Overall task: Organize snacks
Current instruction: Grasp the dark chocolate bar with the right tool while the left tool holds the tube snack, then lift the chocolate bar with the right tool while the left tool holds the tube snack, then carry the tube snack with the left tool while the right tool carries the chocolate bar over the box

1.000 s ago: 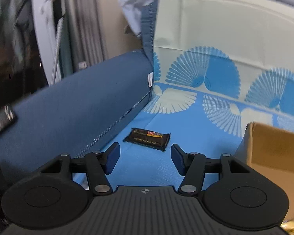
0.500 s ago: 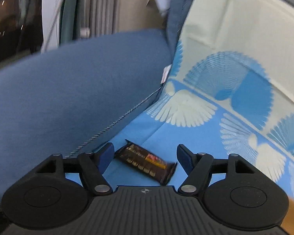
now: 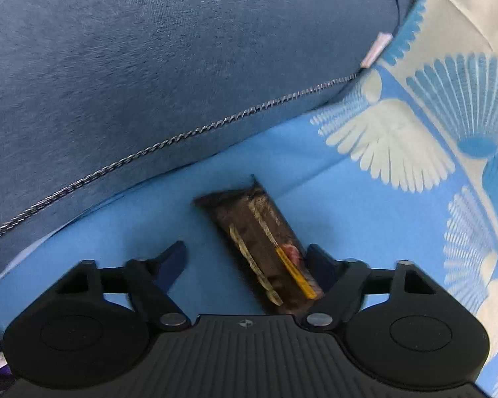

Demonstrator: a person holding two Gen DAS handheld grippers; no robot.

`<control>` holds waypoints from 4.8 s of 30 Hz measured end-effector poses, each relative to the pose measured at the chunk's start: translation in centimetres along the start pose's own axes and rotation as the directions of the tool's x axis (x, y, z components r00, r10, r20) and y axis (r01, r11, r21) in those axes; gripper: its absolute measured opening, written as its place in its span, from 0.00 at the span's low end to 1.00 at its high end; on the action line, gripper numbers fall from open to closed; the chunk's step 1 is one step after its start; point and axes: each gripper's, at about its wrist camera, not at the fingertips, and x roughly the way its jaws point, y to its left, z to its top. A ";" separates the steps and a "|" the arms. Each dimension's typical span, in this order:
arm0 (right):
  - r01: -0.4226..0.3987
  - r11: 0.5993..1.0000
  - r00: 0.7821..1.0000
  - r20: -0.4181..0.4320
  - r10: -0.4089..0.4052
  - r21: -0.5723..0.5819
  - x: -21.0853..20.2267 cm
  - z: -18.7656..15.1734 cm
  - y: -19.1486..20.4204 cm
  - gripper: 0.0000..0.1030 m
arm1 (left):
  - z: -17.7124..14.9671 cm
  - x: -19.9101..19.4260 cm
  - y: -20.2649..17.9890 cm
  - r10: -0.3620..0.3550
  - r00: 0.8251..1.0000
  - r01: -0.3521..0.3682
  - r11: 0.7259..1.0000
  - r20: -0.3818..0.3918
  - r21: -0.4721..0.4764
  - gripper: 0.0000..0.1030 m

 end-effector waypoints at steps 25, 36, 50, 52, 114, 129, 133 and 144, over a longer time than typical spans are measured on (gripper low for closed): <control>0.089 0.966 0.993 0.059 -0.106 0.243 -9.4 -2.6 1.1 0.68 | 0.3 -0.9 0.8 -0.027 1.000 0.027 0.999 -0.002 -0.032 0.23; 0.053 0.965 0.998 -0.055 -0.040 0.258 -0.3 -1.4 -1.4 0.81 | -0.3 -0.5 0.6 -0.002 1.000 0.002 1.000 0.012 -0.027 0.23; 0.098 0.905 0.992 0.037 -0.125 0.413 -11.1 -6.9 2.9 0.39 | -0.1 -0.9 0.7 -0.014 1.000 0.015 1.000 0.002 -0.024 0.23; 0.118 0.891 0.983 0.073 -0.167 0.439 -14.3 -8.7 4.4 0.39 | -0.1 -0.8 0.7 -0.016 1.000 0.016 1.000 -0.001 -0.025 0.23; 0.103 0.821 0.967 0.137 -0.214 0.562 -15.0 -24.4 17.6 0.40 | -3.1 -2.2 -4.6 0.039 0.991 -0.011 0.978 -0.129 0.209 0.32; 0.116 0.794 0.924 0.227 -0.306 0.596 -17.3 -24.5 17.3 0.39 | -2.7 -4.3 -3.6 -0.032 0.999 0.032 0.989 -0.004 0.142 0.19; 0.122 0.801 0.907 0.262 -0.330 0.586 -18.0 -24.4 17.5 0.39 | -2.5 -5.4 -2.9 -0.069 0.996 0.062 0.992 0.059 0.108 0.19; 0.139 0.813 0.821 0.393 -0.414 0.565 -21.4 -23.8 17.8 0.39 | -2.2 -7.5 -2.2 -0.069 0.985 0.061 0.997 0.157 0.057 0.19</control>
